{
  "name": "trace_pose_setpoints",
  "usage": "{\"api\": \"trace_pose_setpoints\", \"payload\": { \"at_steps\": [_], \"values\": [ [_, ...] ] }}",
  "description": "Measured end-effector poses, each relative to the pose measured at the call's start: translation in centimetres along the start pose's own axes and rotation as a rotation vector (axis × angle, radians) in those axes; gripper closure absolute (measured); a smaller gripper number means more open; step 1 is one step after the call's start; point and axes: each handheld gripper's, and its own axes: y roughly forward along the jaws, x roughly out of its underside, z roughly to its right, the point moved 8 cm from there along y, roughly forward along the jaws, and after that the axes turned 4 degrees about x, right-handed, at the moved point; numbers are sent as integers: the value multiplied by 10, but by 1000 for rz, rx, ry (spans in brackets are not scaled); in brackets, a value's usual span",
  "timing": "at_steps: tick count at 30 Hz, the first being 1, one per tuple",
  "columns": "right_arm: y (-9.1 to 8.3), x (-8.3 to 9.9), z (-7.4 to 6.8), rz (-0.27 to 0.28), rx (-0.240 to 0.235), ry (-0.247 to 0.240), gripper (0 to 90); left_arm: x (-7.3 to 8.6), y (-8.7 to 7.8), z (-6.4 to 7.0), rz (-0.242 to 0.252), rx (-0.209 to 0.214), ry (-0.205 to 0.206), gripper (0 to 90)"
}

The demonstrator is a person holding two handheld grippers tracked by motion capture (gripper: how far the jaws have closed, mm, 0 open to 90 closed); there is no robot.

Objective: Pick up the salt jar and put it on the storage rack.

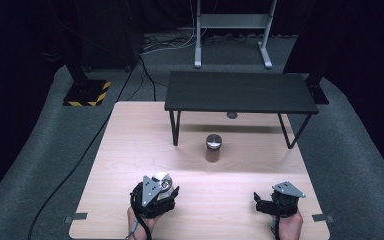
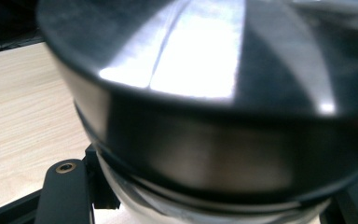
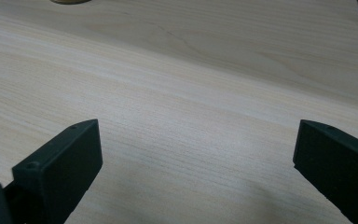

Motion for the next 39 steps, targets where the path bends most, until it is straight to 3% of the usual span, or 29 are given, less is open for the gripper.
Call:
{"api": "trace_pose_setpoints", "payload": {
  "at_steps": [39],
  "values": [
    [1,-1,0,-9,-5,-2,5,-46,29,-26,12,49,49,311]
  ]
}}
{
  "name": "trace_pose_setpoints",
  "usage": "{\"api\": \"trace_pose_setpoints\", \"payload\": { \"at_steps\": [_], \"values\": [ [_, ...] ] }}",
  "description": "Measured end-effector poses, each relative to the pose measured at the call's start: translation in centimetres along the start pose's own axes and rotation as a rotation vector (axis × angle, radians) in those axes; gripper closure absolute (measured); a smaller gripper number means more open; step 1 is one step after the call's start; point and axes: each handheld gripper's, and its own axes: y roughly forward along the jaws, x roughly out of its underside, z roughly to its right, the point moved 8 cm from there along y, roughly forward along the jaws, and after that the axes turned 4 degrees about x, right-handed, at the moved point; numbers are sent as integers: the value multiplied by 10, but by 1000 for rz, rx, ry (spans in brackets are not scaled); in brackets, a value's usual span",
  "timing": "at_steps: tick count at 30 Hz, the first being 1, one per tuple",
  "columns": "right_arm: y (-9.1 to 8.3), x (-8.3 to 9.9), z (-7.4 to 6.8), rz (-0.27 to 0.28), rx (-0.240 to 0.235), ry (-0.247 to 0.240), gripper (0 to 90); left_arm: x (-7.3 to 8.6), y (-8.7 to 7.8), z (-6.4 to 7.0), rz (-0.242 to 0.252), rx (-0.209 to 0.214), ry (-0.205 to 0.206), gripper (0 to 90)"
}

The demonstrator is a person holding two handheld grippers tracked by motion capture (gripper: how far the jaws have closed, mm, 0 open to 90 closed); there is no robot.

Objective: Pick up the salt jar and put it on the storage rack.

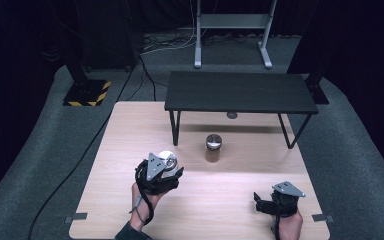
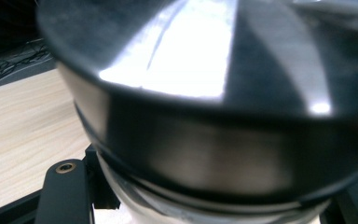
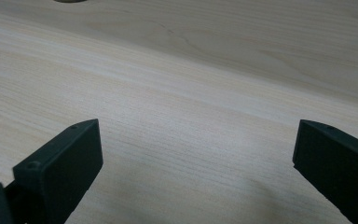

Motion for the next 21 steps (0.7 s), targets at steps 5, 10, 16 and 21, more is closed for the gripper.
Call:
{"api": "trace_pose_setpoints", "payload": {
  "at_steps": [5,10,16,21],
  "values": [
    [0,0,0,-1,2,-1,5,-4,4,-4,6,2,-5,311],
    [0,0,0,-3,2,-3,5,-11,10,-10,8,2,-5,311],
    [0,0,-1,-4,3,-2,5,-17,16,-13,-4,-3,10,311],
    [0,-1,-1,-5,2,-3,5,-21,21,-17,-11,1,11,311]
  ]
}}
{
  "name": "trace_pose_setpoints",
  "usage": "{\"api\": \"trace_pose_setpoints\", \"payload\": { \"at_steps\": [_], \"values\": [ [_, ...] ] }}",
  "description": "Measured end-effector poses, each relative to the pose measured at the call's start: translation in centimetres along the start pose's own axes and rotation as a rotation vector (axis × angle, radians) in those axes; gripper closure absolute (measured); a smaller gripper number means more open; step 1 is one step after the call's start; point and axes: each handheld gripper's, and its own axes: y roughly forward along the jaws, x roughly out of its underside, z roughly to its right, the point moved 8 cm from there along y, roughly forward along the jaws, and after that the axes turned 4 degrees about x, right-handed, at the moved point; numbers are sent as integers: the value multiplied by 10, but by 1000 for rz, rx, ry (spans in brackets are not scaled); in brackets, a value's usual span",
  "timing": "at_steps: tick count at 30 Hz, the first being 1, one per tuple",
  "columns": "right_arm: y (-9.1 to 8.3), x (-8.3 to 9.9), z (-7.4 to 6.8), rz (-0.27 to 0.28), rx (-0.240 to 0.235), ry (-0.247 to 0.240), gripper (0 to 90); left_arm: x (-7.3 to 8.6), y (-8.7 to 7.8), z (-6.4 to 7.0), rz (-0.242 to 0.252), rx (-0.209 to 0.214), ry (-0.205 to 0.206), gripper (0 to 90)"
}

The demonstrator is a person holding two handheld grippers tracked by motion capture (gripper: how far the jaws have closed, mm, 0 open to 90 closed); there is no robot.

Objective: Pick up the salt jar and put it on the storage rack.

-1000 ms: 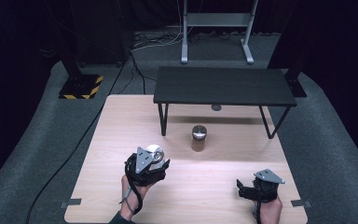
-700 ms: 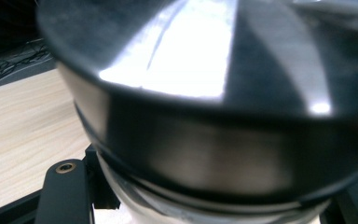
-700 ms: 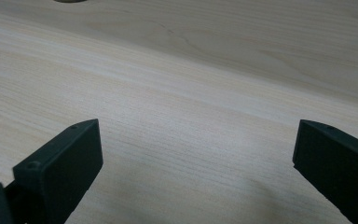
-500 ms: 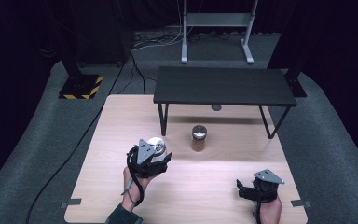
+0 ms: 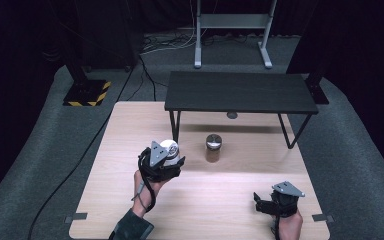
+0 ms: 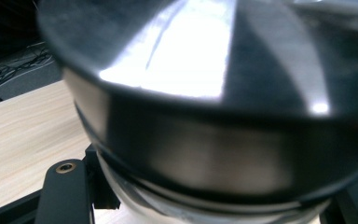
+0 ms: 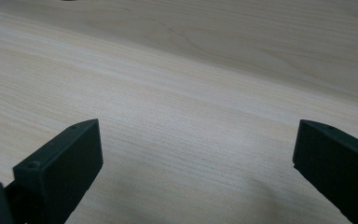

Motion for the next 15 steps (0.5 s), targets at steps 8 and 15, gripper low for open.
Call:
{"api": "trace_pose_setpoints", "payload": {
  "at_steps": [8,15],
  "values": [
    [0,-1,0,-8,-3,-2,4,-6,9,-8,-11,2,-5,311],
    [1,-1,0,-13,-5,-4,3,-13,16,-14,-9,-5,-7,311]
  ]
}}
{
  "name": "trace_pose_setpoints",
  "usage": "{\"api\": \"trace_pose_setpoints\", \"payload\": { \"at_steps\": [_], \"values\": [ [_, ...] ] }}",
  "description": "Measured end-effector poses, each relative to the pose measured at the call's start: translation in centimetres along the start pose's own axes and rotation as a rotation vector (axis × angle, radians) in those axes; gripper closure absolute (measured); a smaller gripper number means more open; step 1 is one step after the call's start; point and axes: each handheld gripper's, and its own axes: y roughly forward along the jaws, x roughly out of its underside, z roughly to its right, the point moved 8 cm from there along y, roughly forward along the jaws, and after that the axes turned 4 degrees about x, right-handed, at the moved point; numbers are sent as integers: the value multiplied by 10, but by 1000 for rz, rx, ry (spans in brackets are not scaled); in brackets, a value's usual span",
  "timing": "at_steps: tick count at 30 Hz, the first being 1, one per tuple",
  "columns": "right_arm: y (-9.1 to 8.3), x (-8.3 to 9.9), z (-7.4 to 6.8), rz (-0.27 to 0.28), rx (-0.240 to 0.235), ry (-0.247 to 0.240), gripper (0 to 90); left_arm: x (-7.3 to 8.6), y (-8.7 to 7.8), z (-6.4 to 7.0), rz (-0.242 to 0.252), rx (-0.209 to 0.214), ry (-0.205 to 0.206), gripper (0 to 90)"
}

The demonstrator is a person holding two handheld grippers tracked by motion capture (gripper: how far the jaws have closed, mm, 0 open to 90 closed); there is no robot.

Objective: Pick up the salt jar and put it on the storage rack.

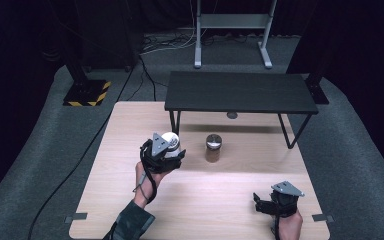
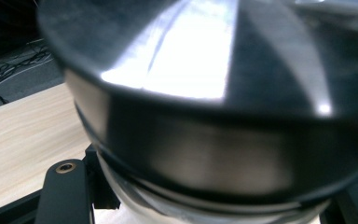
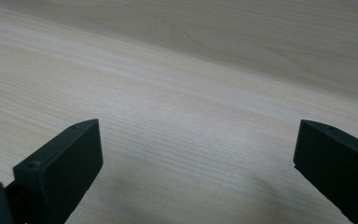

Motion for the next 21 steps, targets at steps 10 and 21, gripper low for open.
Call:
{"api": "trace_pose_setpoints", "payload": {
  "at_steps": [10,21],
  "values": [
    [0,0,0,-3,-1,-3,2,-15,10,-9,-2,-4,-2,311],
    [1,-1,0,-9,-4,-3,3,-32,21,-15,2,-9,2,311]
  ]
}}
